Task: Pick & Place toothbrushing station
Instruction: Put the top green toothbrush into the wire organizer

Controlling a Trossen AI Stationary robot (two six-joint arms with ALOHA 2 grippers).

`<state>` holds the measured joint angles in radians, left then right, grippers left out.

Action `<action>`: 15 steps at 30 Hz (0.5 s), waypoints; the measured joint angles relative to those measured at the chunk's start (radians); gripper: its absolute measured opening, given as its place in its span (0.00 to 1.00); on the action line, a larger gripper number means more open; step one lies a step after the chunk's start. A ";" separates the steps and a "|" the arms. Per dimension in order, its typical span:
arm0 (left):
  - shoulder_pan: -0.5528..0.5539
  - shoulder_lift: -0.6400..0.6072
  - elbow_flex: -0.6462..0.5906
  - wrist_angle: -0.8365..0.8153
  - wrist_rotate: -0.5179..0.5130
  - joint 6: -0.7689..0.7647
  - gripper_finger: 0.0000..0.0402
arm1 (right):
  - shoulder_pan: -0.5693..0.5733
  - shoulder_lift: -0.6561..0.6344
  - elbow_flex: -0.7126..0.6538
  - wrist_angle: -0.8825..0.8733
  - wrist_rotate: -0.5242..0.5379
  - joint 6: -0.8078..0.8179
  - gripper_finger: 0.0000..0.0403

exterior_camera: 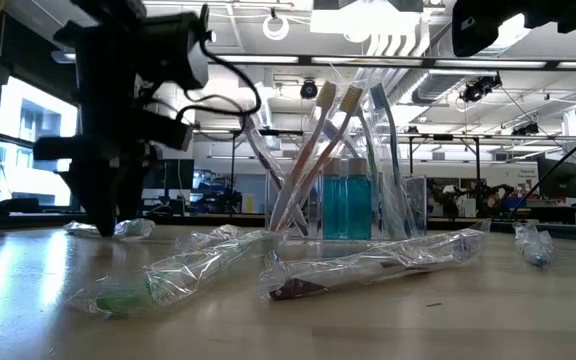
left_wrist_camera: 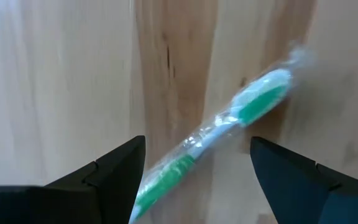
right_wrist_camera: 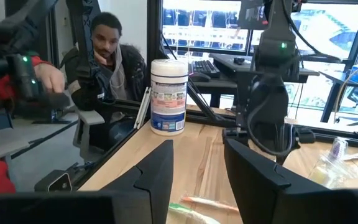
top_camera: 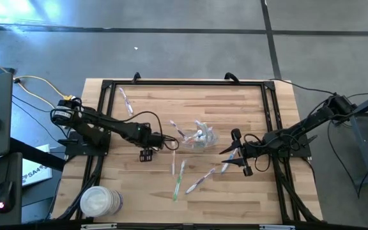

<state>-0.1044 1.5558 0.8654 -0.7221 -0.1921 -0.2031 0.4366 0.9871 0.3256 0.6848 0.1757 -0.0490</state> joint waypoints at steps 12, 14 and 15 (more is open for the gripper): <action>0.006 -0.006 -0.132 0.126 0.006 -0.074 0.70 | 0.000 0.000 0.000 0.000 0.006 0.000 0.34; 0.006 -0.005 -0.132 0.127 0.014 -0.092 0.66 | 0.000 0.000 0.000 0.000 0.005 0.000 0.34; 0.006 -0.005 -0.133 0.128 0.020 -0.102 0.64 | 0.000 0.000 0.000 0.000 0.005 0.000 0.34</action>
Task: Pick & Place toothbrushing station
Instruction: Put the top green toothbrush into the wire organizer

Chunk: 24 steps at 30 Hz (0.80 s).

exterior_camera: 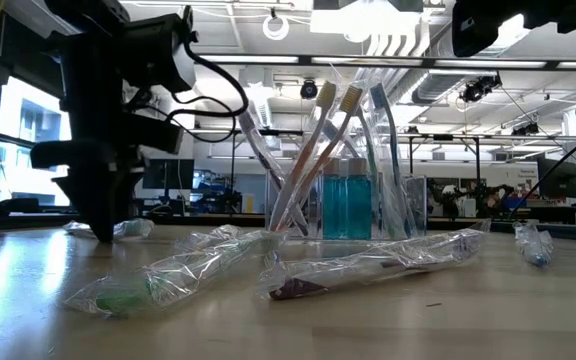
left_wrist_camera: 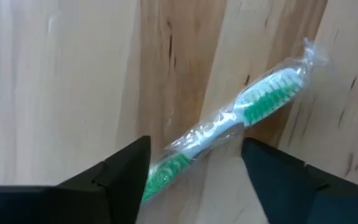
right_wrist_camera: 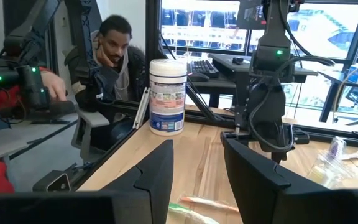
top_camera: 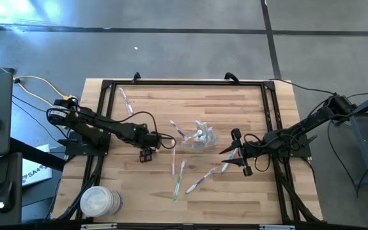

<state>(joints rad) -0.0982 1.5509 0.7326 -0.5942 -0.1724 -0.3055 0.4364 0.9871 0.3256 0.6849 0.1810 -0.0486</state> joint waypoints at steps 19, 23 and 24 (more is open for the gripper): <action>-0.029 0.005 0.007 0.151 0.002 -0.047 0.02 | 0.000 0.000 0.000 0.000 -0.001 0.027 0.34; -0.073 -0.004 0.058 0.164 -0.042 -0.042 0.01 | 0.000 0.000 0.000 0.000 -0.001 0.027 0.34; -0.085 -0.010 0.077 0.158 -0.054 -0.036 0.00 | 0.000 0.000 0.000 -0.001 -0.001 0.027 0.34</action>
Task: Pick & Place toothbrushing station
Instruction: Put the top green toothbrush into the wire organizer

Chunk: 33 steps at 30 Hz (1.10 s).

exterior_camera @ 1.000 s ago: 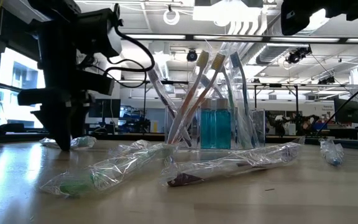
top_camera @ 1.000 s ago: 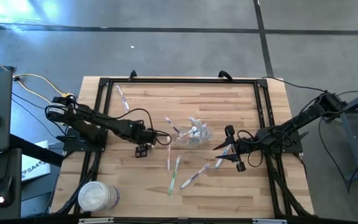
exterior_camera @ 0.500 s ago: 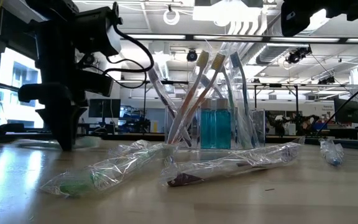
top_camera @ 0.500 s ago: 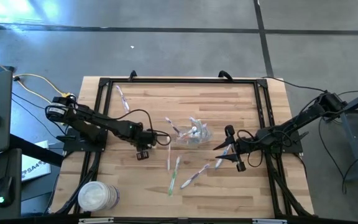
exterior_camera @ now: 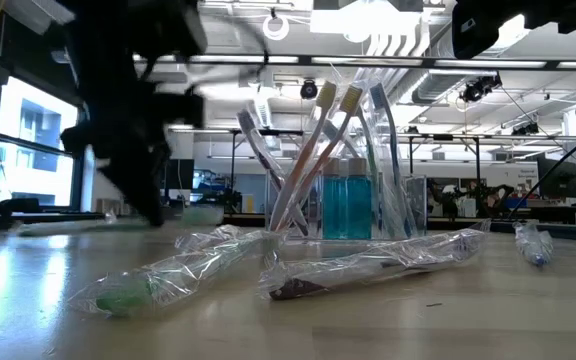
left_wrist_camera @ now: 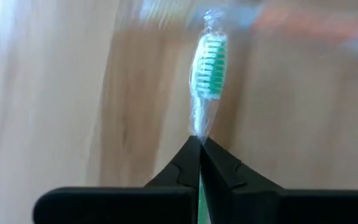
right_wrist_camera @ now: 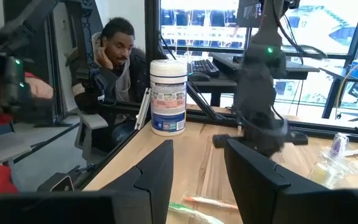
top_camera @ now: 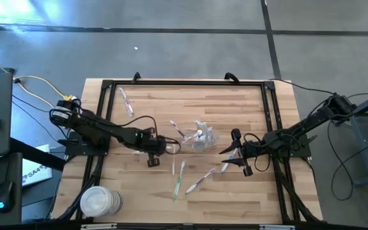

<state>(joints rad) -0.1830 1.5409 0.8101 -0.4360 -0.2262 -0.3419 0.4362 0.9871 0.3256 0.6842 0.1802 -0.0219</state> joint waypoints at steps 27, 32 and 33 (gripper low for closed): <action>-0.296 -0.073 0.206 0.636 -0.460 0.373 0.00 | 0.000 0.000 0.000 -0.018 -0.001 0.023 0.34; -0.207 -0.073 0.081 0.936 -0.400 0.388 0.00 | 0.000 0.000 0.000 -0.015 -0.001 0.028 0.34; -0.185 -0.072 0.055 0.995 -0.376 0.388 0.00 | 0.000 0.000 0.000 -0.016 -0.001 0.028 0.34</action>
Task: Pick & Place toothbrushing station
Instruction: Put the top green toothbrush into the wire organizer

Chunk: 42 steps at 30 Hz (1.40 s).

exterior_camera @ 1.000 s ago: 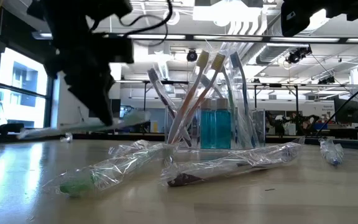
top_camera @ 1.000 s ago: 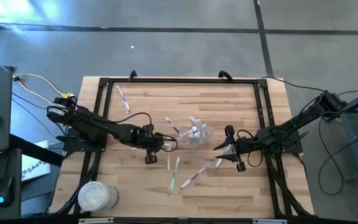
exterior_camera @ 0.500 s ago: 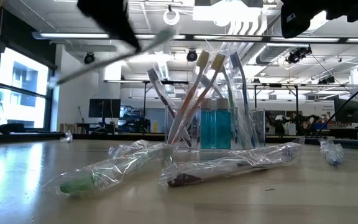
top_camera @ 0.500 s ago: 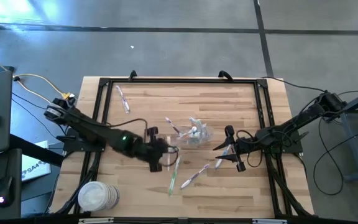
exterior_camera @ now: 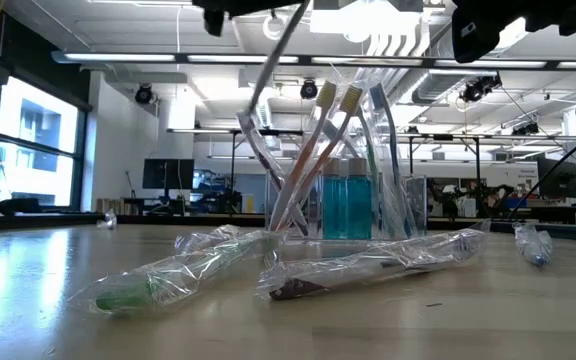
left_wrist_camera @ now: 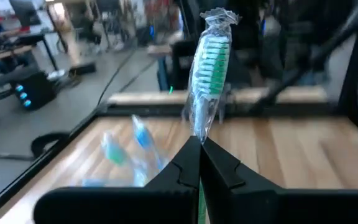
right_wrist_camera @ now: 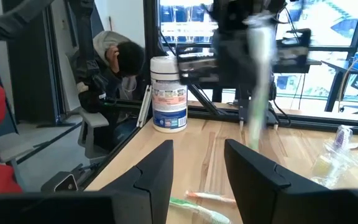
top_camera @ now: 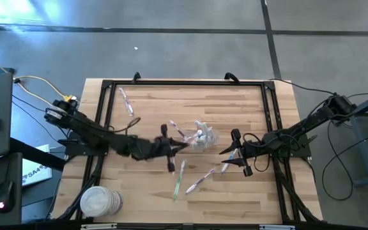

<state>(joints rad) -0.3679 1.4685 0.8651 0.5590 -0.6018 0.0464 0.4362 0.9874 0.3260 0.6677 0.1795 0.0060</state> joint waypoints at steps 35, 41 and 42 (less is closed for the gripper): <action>0.336 0.324 -0.276 0.839 0.317 -0.235 0.00 | 0.000 0.000 0.000 -0.016 0.000 -0.003 0.34; 0.335 0.364 -0.282 0.838 0.350 -0.279 0.00 | 0.000 0.000 0.000 -0.021 0.000 -0.002 0.34; 0.335 0.367 -0.289 0.840 0.351 -0.287 0.00 | 0.000 0.000 0.000 -0.021 0.000 -0.002 0.34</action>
<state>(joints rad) -0.0326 1.8357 0.5760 1.3985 -0.2508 -0.2410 0.4366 0.9874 0.3260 0.6472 0.1795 0.0036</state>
